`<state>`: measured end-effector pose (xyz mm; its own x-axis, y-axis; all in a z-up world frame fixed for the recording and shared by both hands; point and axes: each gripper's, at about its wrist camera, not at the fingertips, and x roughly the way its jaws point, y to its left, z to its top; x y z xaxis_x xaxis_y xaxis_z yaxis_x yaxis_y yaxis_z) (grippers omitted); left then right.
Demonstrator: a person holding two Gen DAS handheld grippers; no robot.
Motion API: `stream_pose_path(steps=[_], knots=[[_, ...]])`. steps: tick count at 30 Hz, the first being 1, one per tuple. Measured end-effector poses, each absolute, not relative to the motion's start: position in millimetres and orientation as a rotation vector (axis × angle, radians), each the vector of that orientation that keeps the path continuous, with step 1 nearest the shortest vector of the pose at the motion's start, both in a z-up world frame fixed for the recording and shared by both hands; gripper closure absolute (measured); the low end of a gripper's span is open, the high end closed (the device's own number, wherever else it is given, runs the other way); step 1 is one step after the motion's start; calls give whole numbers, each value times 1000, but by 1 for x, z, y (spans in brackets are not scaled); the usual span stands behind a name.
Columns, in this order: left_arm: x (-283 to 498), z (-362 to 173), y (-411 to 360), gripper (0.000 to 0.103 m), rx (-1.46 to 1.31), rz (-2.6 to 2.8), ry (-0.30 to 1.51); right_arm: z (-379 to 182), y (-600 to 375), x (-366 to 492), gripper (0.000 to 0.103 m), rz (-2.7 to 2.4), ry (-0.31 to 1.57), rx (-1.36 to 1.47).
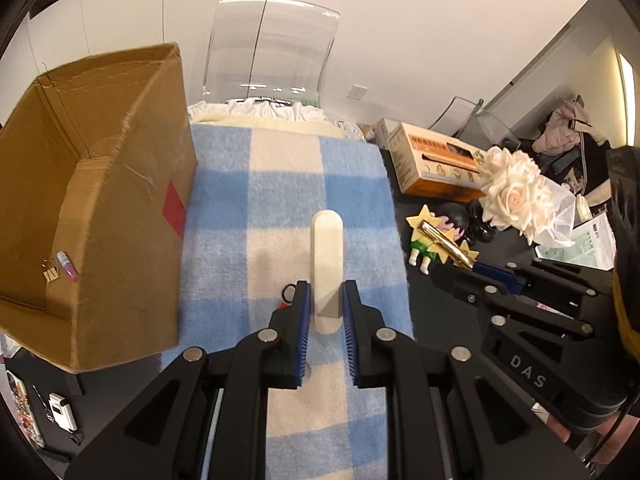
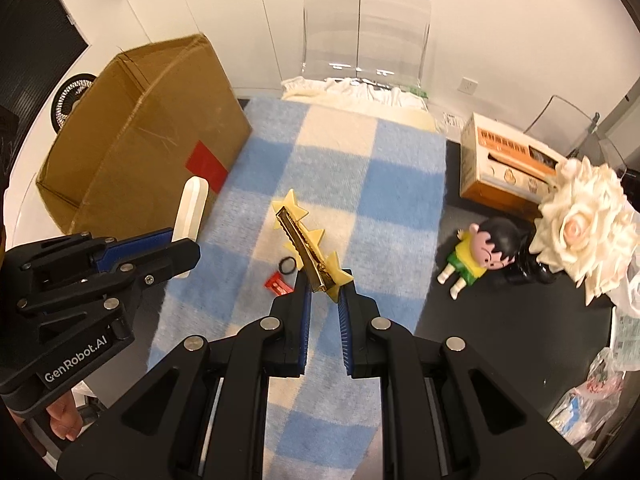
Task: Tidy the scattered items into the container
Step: 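Carry the white stick and star hair clip with both tools over the box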
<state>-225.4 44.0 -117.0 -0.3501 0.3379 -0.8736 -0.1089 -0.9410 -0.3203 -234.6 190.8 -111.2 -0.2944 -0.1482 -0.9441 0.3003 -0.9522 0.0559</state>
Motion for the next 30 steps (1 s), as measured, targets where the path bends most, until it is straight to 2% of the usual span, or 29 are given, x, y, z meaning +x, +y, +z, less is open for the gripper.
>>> stream_pose_path(steps=[30], knots=[[-226, -68, -72, 87, -1530, 2552, -413, -53, 62, -254, 90, -2249, 343, 1479]])
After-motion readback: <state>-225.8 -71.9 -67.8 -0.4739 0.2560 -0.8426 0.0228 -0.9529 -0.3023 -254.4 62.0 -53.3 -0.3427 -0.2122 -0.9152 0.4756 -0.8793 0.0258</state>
